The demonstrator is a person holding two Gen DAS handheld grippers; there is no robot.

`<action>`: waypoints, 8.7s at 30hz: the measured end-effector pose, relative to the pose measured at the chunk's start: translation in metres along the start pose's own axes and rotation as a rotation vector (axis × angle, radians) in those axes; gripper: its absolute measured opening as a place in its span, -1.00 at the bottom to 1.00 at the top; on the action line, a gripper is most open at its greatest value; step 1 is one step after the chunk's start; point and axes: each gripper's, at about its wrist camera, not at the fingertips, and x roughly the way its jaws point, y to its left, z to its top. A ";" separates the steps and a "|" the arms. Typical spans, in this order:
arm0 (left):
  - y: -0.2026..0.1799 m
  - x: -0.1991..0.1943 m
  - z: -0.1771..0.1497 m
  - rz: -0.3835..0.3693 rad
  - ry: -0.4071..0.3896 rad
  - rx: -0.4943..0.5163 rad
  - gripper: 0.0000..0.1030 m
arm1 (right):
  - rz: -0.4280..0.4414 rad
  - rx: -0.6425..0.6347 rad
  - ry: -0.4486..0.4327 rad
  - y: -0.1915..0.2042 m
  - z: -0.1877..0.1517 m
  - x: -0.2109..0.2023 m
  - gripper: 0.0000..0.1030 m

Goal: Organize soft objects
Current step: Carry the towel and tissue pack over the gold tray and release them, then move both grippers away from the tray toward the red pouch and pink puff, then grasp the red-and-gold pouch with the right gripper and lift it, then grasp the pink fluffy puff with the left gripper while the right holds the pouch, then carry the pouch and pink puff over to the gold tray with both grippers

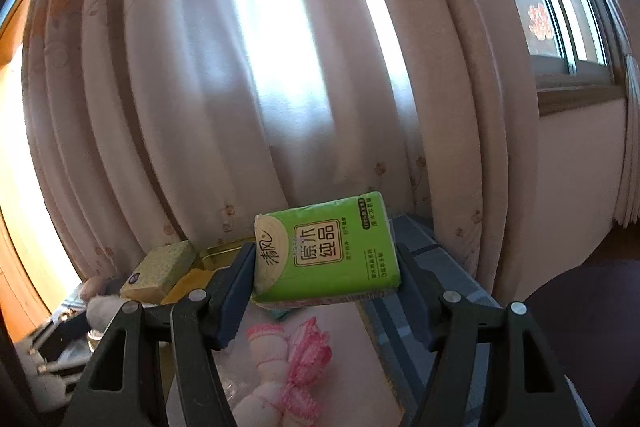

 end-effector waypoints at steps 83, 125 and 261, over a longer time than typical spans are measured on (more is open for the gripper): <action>0.106 -0.023 -0.016 0.425 -0.220 0.025 0.99 | -0.085 0.023 -0.373 0.090 -0.032 -0.036 0.89; 0.312 -0.055 -0.032 0.594 -0.168 -0.207 0.99 | 0.202 -0.109 -0.162 0.286 -0.073 -0.002 0.89; 0.340 0.002 -0.008 0.394 0.038 -0.370 -0.38 | 0.353 -0.214 0.181 0.347 -0.071 0.115 -0.39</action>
